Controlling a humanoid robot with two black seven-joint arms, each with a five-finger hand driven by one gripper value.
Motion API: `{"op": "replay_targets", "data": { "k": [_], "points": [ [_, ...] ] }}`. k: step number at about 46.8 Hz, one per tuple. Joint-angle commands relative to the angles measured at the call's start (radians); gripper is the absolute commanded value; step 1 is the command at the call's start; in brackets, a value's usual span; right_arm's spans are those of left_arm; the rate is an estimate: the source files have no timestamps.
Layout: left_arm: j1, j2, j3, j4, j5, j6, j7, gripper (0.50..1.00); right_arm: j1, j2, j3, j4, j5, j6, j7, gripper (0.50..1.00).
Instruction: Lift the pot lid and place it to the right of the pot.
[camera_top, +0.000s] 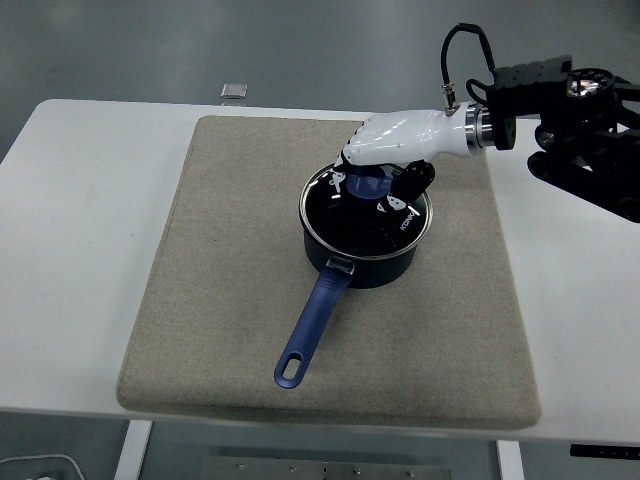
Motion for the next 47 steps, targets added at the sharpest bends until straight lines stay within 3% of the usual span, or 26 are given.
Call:
{"op": "replay_targets", "data": {
  "k": [1, 35, 47],
  "points": [
    [0.0, 0.0, 0.0, 0.0, -0.001, 0.0, 0.0, 1.0, 0.001, 0.002, -0.001, 0.0, -0.002, 0.0, 0.0, 0.5],
    [0.0, 0.0, 0.0, 0.0, -0.001, 0.0, 0.0, 1.0, 0.036, 0.002, 0.012, -0.005, 0.003, 0.005, 0.0, 0.5],
    [0.0, 0.0, 0.0, 0.0, -0.001, 0.0, 0.0, 1.0, 0.038, 0.003, 0.015, -0.077, 0.003, -0.005, 0.0, 0.5]
  ]
}}
